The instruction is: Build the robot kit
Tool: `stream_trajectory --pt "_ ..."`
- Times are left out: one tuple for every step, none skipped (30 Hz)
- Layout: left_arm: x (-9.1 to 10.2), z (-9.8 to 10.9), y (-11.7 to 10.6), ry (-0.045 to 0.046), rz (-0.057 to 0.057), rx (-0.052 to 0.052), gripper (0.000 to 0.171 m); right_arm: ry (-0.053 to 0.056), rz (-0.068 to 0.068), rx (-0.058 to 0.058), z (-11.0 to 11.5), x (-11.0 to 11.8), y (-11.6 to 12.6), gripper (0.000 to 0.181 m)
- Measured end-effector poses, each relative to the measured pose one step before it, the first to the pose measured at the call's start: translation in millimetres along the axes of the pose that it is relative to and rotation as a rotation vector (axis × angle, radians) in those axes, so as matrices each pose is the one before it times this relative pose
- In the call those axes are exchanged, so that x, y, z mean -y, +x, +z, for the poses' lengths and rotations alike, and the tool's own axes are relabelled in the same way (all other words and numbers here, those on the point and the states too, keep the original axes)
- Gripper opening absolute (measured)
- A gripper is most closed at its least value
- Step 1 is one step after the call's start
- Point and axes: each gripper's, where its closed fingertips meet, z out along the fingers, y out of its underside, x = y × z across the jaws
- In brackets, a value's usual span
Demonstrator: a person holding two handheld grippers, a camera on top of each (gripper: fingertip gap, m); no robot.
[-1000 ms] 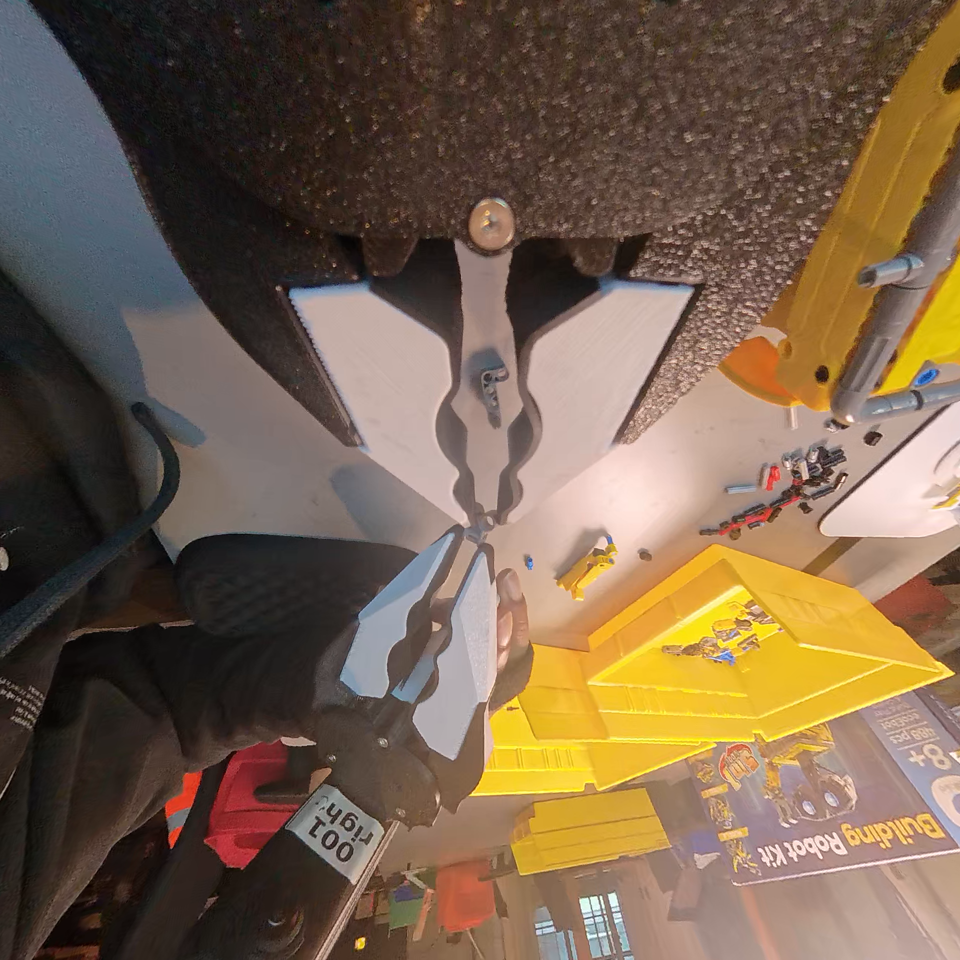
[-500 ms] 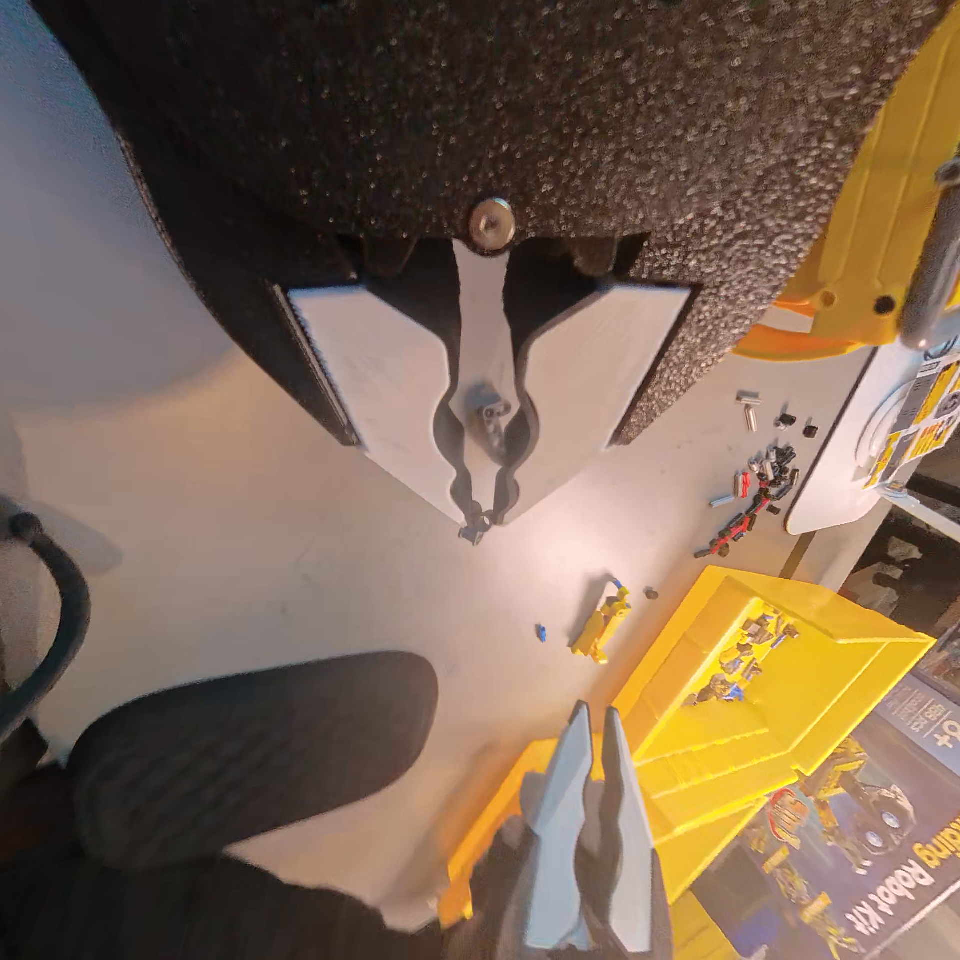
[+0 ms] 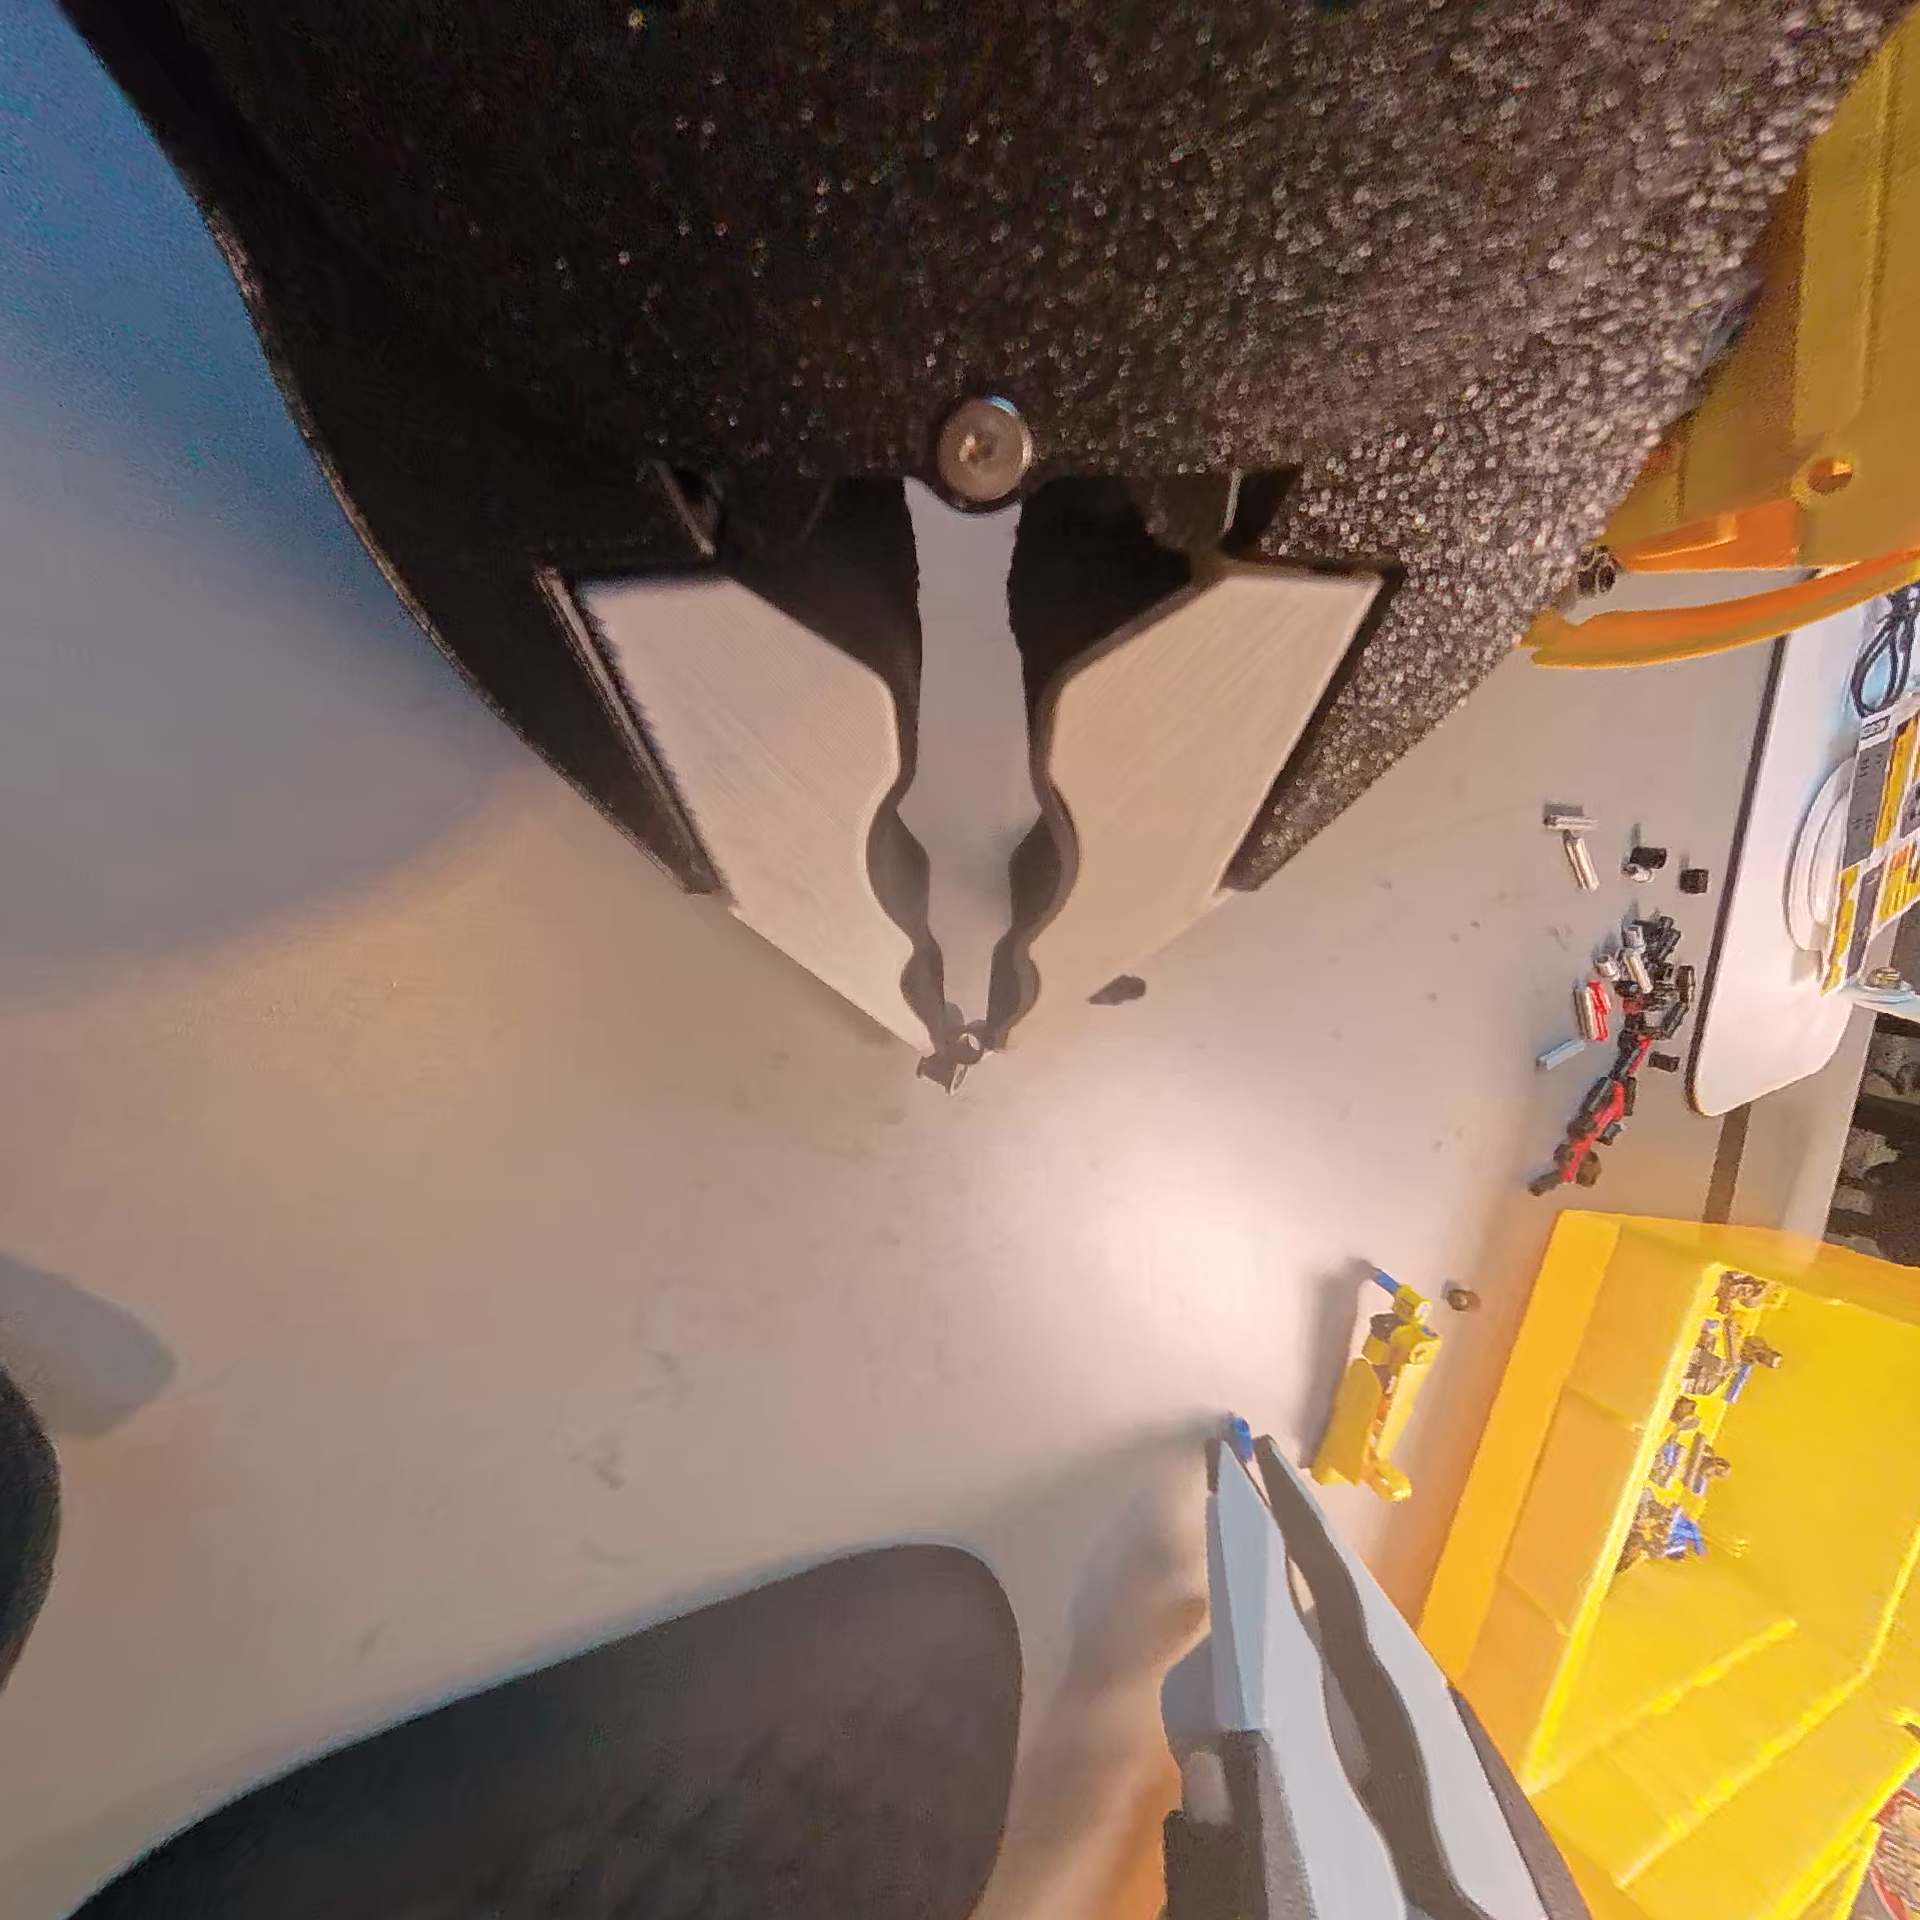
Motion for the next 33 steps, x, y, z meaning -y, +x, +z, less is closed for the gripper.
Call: stream_trajectory --pt "-1.62 1.12 1.89 -0.01163 0.013 -0.0032 0.007 0.0003 0.0073 0.007 0.17 -0.46 -0.37 0.009" --pt "-0.85 0.66 0.96 -0.00683 0.0107 0.002 0.007 0.0025 0.0055 0.0073 0.04 -0.09 -0.79 0.008" --pt "0.37 -0.27 0.75 0.00117 0.0071 -0.001 0.007 0.0005 0.0043 0.0095 0.05 -0.26 -1.39 0.005" --pt "0.13 -0.23 0.48 0.00157 0.0003 -0.0027 0.007 0.0018 0.0029 0.0012 0.07 -0.02 -0.12 0.005" --pt "-0.35 -0.28 -0.04 -0.00023 -0.0006 0.0001 0.007 0.0004 0.0029 0.0007 -0.11 -0.15 -0.05 0.005" --pt "-0.25 -0.35 0.13 0.00045 0.0002 -0.0003 0.007 -0.0003 0.0025 0.0006 -0.03 -0.08 -0.07 0.005" --pt "-0.18 -0.33 0.24 0.00081 0.0015 0.0 0.007 -0.0007 -0.0017 -0.0012 -0.12 0.02 0.0 0.005" --pt "-0.1 -0.22 0.08 0.00081 0.0018 0.0006 0.007 -0.0008 -0.0041 -0.0027 0.04 0.1 -0.01 0.005" --pt "0.04 -0.16 0.27 0.00176 0.0016 -0.0006 0.007 -0.0012 -0.0053 -0.0032 0.01 0.08 -0.05 0.005" --pt "-0.06 -0.12 0.23 0.00124 -0.0008 -0.0014 0.007 -0.0007 -0.0068 -0.0036 -0.09 0.18 -0.08 0.005" --pt "-0.19 -0.05 0.23 0.00051 -0.0026 -0.0034 0.007 -0.0002 -0.0071 -0.0017 0.07 0.44 -0.39 0.005" --pt "-0.43 -0.16 0.34 -0.0005 -0.0037 -0.0057 0.008 0.0039 -0.0064 0.0048 0.2 1.15 -1.42 0.005" --pt "-0.56 -0.43 -0.26 0.00035 -0.0036 -0.0022 0.008 0.0135 -0.0062 0.0062 0.25 3.23 -1.91 0.005" --pt "-0.07 -0.89 -0.84 0.0044 -0.0046 0.0011 0.009 0.0236 -0.0096 0.008 -0.2 5.42 -2.54 0.005" --pt "1.18 -1.8 -1.59 0.01297 -0.0093 0.0035 0.01 0.0334 -0.013 0.0108 -0.68 7.59 -3.32 0.005" --pt "2.72 -2.63 -2.42 0.02336 -0.0176 0.0035 0.011 0.048 -0.0134 0.0097 -1.1 10.3 -3.36 0.005" --pt "3.81 -3.53 -3.96 0.03092 -0.0264 0.0083 0.012 0.0612 -0.0109 0.0099 -1.05 12.89 -3.64 0.005" --pt "4.12 -3.93 -4.71 0.03422 -0.0328 0.0074 0.012 0.0654 -0.0066 0.0204 -0.38 13.93 -5.27 0.005" --pt "4.15 -3.87 -4.48 0.03538 -0.037 0.0026 0.012 0.0665 -0.0069 0.0202 0.66 14.38 -5.49 0.005" --pt "4.25 -3.94 -5.43 0.03524 -0.0394 0.0081 0.013 0.0694 -0.0094 0.015 1.58 14.61 -5.11 0.005" --pt "4.2 -3.69 -6.18 0.03452 -0.0406 0.0122 0.013 0.0637 -0.003 0.0295 2.58 13.74 -7.3 0.005" --pt "4.28 -3.49 -5.76 0.03379 -0.0415 0.01 0.013 0.0647 0.0026 0.0312 3.3 13.65 -7.62 0.005" --pt "4.54 -3.04 -4.46 0.03251 -0.0387 0.0046 0.013 0.0718 0.0063 0.0226 4.0 14.18 -6.1 0.005" --pt "4.56 -2.43 -3.74 0.03104 -0.0341 0.0038 0.014 0.0677 0.016 0.0298 4.58 12.71 -7.01 0.005" --pt "4.97 -1.87 -2.66 0.03067 -0.0287 0.0026 0.015 0.0544 0.0216 0.04 5.39 10.21 -8.22 0.005" --pt "5.33 -1.46 -0.92 0.03219 -0.0255 -0.0049 0.017 0.0487 0.0149 0.0264 5.43 8.54 -6.06 0.005" --pt "5.03 -1.04 -0.11 0.02855 -0.0213 -0.0084 0.018 0.0469 0.0115 0.0133 5.43 7.52 -3.65 0.005" --pt "4.0 -0.81 -0.78 0.02256 -0.0142 -0.0013 0.018 0.0357 0.0184 0.0224 5.17 5.32 -4.15 0.005" --pt "4.29 -0.75 -0.49 0.02471 -0.0142 -0.0021 0.02 0.0277 0.0247 0.0241 5.14 4.0 -3.8 0.005" --pt "4.82 -0.79 0.53 0.02768 -0.019 -0.0084 0.02 0.0305 0.0203 0.0136 4.64 4.06 -2.11 0.006" --pt "5.14 -0.64 2.16 0.03116 -0.0223 -0.0167 0.02 0.0291 0.0169 0.0141 4.04 3.56 -2.06 0.006" --pt "4.73 -0.57 2.72 0.02989 -0.02 -0.0196 0.019 0.0231 0.0204 0.0212 3.46 2.64 -2.86 0.006" --pt "3.15 -0.29 2.21 0.02116 -0.014 -0.0146 0.017 0.0209 0.0223 0.0164 3.0 2.09 -1.81 0.006"
